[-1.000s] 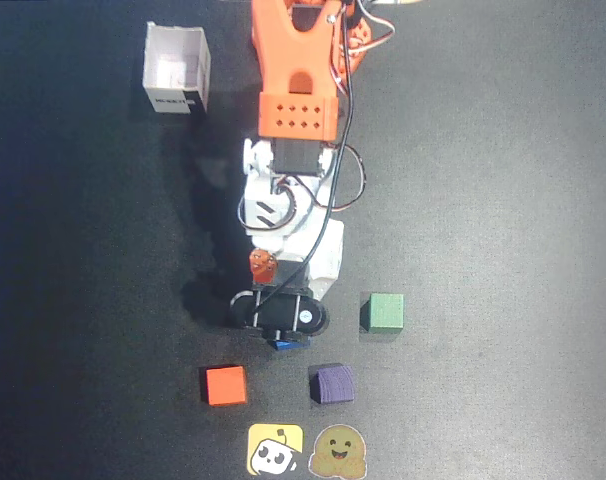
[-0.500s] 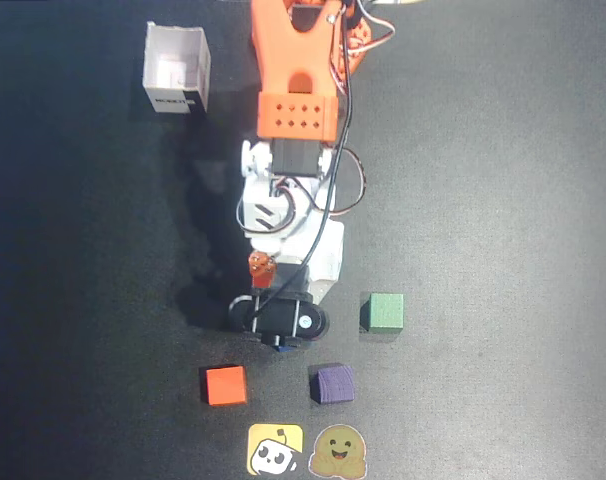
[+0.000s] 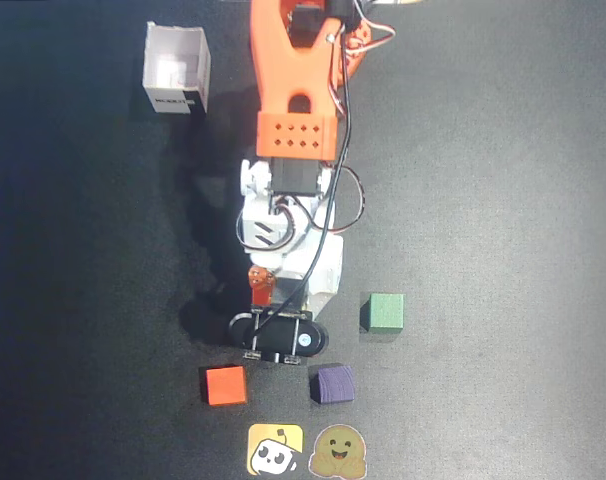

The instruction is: Put the yellow cube on top of the blue cube.

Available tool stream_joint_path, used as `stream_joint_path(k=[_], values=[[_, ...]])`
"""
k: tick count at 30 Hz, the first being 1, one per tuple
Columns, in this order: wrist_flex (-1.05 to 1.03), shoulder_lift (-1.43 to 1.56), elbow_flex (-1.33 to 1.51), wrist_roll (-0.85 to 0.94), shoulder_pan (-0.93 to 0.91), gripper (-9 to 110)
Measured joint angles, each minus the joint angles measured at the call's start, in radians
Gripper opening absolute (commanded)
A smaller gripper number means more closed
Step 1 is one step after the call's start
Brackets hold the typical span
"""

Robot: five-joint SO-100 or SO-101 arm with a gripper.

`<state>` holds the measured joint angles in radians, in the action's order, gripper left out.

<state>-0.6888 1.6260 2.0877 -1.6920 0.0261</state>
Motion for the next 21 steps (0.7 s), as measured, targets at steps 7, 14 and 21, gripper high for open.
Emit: stream_joint_path(k=[7,14,21], values=[[0.000,-0.012,-0.012,0.000,0.000,12],[0.000,-0.017,-0.017,0.000,0.006,17],[0.000,-0.018,-0.017,0.000,0.008,21]])
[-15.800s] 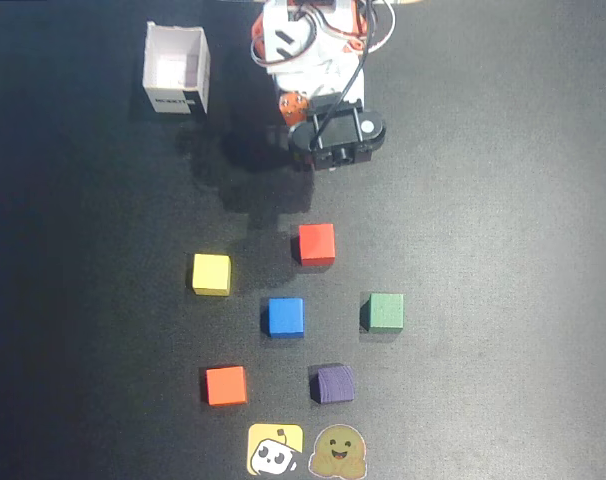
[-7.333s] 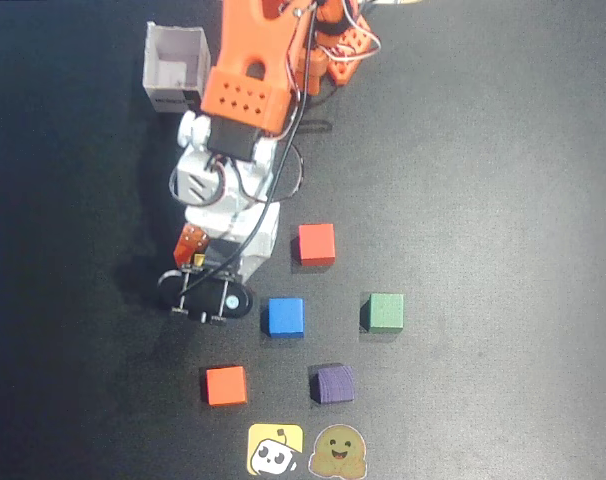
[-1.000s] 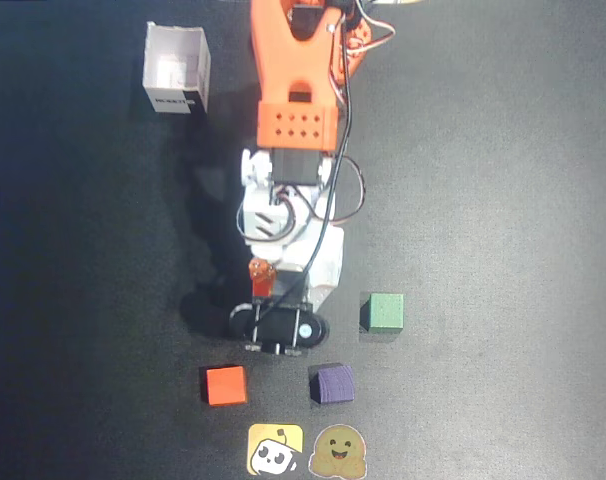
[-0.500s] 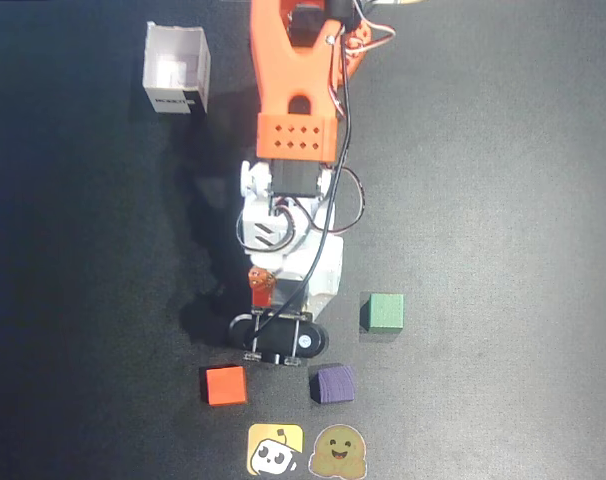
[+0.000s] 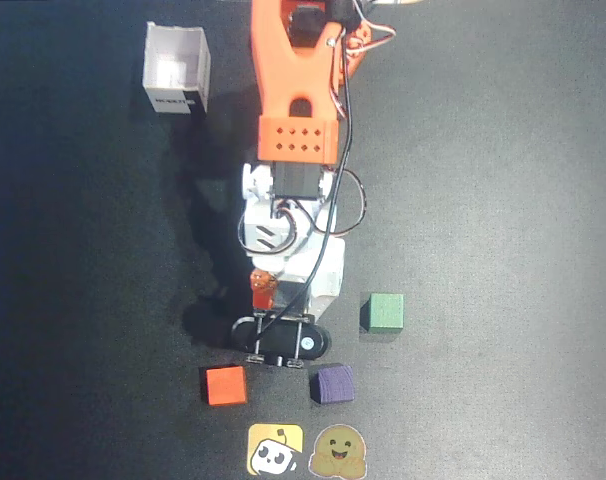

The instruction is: Put the yellow cube on top of the blue cube.

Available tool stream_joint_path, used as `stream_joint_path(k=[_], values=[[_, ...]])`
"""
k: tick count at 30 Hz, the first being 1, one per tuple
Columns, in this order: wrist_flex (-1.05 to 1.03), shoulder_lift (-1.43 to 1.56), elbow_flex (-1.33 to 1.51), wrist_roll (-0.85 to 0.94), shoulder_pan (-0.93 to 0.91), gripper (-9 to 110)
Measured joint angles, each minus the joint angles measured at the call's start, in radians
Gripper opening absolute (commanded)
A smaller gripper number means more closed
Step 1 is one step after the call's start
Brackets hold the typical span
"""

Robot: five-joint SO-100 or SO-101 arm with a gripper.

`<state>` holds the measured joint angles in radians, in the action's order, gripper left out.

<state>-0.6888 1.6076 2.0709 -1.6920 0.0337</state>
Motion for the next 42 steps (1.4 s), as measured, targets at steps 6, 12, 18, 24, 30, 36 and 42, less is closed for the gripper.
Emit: stream_joint_path(k=[6,12,18,24,30,36,42], values=[[0.000,0.000,0.000,0.000,0.003,21],[0.000,0.000,0.000,0.000,0.009,21],[0.000,0.026,0.000,0.000,0.014,21],[0.000,0.135,0.043,0.003,0.018,21],[0.000,0.313,0.163,0.055,0.014,19],[-0.055,0.618,0.321,0.150,0.014,0],[-0.144,1.012,0.541,0.170,0.029,0]])
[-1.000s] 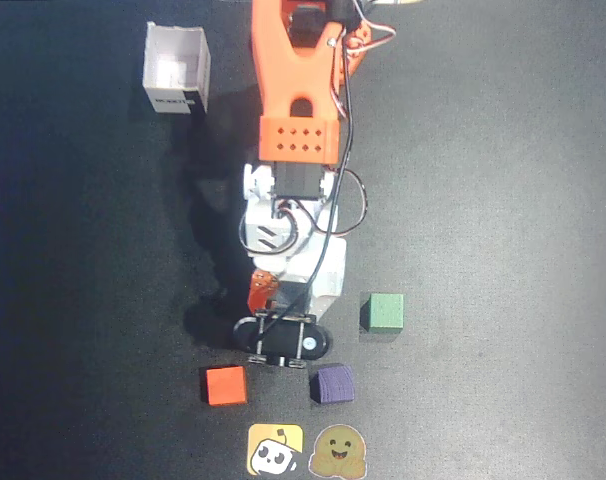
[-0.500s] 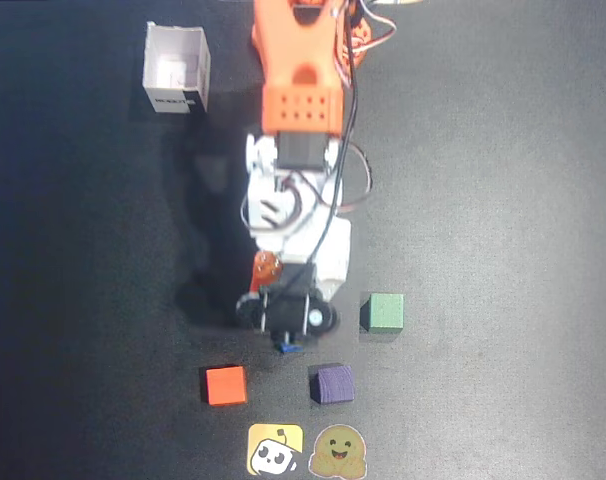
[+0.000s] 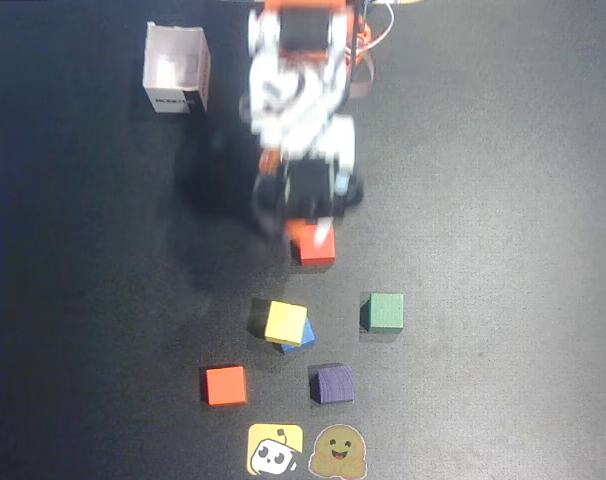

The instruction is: Put the yellow cube on top of the blue cube.

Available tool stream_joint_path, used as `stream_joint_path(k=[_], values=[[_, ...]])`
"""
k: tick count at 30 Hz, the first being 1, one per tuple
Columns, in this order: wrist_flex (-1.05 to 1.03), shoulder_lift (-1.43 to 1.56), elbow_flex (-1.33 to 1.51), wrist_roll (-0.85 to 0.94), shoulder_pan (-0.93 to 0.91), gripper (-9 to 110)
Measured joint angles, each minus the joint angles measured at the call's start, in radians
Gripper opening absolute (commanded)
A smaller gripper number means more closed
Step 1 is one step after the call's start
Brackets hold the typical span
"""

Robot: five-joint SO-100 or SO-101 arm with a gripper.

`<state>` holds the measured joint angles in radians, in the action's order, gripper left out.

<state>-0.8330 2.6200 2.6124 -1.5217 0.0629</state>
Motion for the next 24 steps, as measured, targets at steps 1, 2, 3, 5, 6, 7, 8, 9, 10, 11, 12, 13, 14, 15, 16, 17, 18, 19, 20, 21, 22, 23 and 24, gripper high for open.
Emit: stream_joint_path(k=[1,2,3,5,6,7,8,9,10,11,12,13,14,15,16,17,18,19,20,21,22,23,24], values=[[-0.020,0.071,0.041,0.000,0.002,0],[-0.044,0.147,0.083,0.000,0.002,0],[-0.069,0.221,0.121,0.000,-0.002,0],[-0.118,0.360,0.190,-0.006,0.003,0],[-0.133,0.402,0.206,0.000,0.009,0],[-0.140,0.426,0.216,0.000,0.009,0],[-0.146,0.440,0.227,0.000,0.009,0],[-0.149,0.448,0.235,0.000,0.008,0],[-0.150,0.456,0.245,0.000,0.008,0],[-0.153,0.460,0.258,0.000,0.006,0],[-0.160,0.460,0.267,0.000,0.008,0],[-0.166,0.460,0.268,0.000,0.009,0],[-0.173,0.460,0.268,0.000,0.009,0],[-0.189,0.462,0.268,0.000,0.009,0],[-0.210,0.463,0.268,0.000,0.009,0],[-0.232,0.463,0.268,0.000,0.009,0],[-0.255,0.463,0.268,0.000,0.009,0],[-0.279,0.463,0.268,0.000,0.009,0],[-0.307,0.463,0.268,-0.003,0.009,0],[-0.334,0.463,0.268,-0.005,0.009,0],[-0.362,0.463,0.268,-0.006,0.009,0],[-0.387,0.463,0.268,-0.008,0.009,0],[-0.408,0.463,0.268,-0.009,0.009,0]])
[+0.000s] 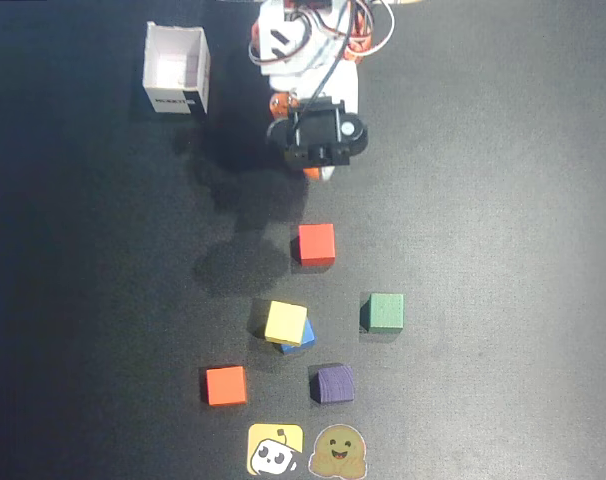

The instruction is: Put the yellow cube on top of the blue cube.

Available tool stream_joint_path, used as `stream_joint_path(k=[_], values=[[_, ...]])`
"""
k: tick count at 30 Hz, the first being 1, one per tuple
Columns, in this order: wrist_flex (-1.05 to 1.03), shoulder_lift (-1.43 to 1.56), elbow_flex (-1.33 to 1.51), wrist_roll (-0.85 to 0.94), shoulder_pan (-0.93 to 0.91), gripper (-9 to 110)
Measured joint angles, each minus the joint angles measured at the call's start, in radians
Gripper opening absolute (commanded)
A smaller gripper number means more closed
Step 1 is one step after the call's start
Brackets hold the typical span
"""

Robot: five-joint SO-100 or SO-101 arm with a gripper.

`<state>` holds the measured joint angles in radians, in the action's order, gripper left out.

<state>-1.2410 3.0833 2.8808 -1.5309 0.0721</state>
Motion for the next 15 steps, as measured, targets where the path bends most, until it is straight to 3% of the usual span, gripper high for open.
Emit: stream_joint_path(k=[15], values=[[-0.021,0.002,0.000,0.025,0.000,0]])
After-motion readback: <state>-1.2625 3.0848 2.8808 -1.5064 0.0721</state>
